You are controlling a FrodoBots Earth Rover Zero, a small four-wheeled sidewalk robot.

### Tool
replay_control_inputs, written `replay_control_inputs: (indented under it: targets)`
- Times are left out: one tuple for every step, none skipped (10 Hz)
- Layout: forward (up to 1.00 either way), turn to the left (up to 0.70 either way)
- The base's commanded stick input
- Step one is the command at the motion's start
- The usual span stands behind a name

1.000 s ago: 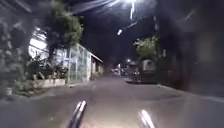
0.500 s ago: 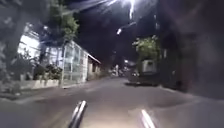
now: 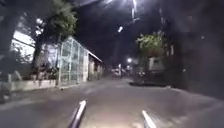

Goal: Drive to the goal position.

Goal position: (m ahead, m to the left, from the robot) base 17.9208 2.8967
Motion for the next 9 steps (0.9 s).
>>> replay_control_inputs:
  targets:
    - [1.0, 0.01]
    - [1.0, 0.02]
    - [1.0, 0.02]
    - [1.0, 0.02]
    - [1.0, 0.02]
    - [1.0, 0.02]
    - [1.0, -0.11]
    - [1.0, -0.36]
    - [1.0, -0.38]
